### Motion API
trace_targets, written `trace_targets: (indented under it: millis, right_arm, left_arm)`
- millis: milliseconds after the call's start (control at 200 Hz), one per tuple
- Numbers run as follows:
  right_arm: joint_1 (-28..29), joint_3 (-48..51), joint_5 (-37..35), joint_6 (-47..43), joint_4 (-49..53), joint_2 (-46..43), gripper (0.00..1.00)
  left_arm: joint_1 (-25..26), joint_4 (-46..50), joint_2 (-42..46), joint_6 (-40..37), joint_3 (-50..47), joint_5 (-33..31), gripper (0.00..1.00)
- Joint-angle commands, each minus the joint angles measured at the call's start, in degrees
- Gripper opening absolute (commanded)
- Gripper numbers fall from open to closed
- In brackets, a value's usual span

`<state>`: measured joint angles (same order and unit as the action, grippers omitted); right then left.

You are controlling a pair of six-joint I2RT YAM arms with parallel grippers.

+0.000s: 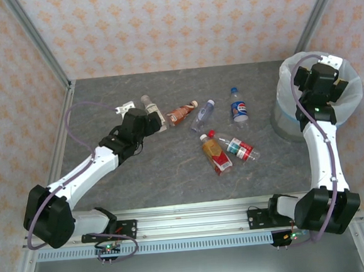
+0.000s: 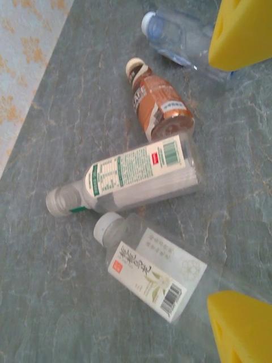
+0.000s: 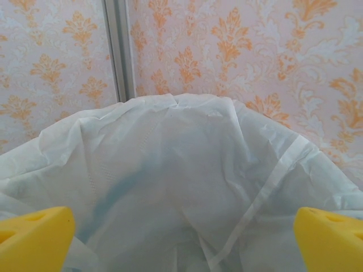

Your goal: Put the plastic bottles in the bin

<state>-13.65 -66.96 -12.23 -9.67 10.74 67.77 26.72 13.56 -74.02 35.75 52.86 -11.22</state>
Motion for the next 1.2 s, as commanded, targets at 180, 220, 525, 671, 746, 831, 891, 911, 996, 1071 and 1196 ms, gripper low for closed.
trace_targets:
  millis: [180, 220, 525, 671, 746, 831, 891, 911, 996, 1071, 1196]
  right_arm:
    - [-0.1, 0.0, 3.2, 6.1, 5.1, -5.1, 0.99]
    - [-0.1, -0.4, 5.3, 6.7, 6.2, -5.4, 0.99]
    - [4.2, 2.3, 23.6, 17.2, 5.9, -10.3, 0.99]
    - [9.2, 5.4, 32.5, 19.5, 0.9, -11.5, 0.99]
    - [11.1, 6.9, 33.5, 21.3, -2.5, -11.9, 0.99]
    - [12.9, 7.7, 33.2, 22.4, -5.0, -12.0, 0.99]
    - [14.0, 8.0, 32.5, 22.8, -6.2, -11.7, 0.99]
    - [14.3, 8.0, 32.4, 22.9, -6.4, -11.6, 0.99]
    - [15.2, 7.9, 32.1, 22.6, -6.2, -11.3, 0.99]
    - [15.7, 8.0, 31.9, 22.3, -5.7, -11.2, 0.99]
    - [16.0, 8.5, 31.7, 22.4, -5.7, -11.0, 0.99]
  left_arm:
    - [-7.8, 6.2, -1.5, -4.6, 3.0, 4.3, 1.00]
    - [-8.6, 6.4, -1.9, -4.8, 3.0, 4.8, 1.00]
    - [-14.0, 12.6, -7.0, -14.9, 6.0, 11.0, 1.00]
    - [-15.7, 13.3, -9.2, -17.3, 5.2, 13.2, 1.00]
    - [-17.1, 13.0, -10.6, -18.2, 4.8, 16.3, 1.00]
    - [-18.0, 12.7, -11.8, -19.2, 4.4, 19.3, 1.00]
    - [-19.0, 12.0, -12.5, -19.5, 3.8, 22.1, 1.00]
    - [-19.4, 11.8, -12.8, -19.6, 3.5, 23.3, 1.00]
    - [-20.4, 11.6, -14.3, -20.8, 3.0, 25.2, 1.00]
    - [-20.4, 11.4, -15.4, -21.7, 2.7, 25.4, 1.00]
    - [-20.5, 11.2, -17.6, -22.8, 2.3, 24.4, 1.00]
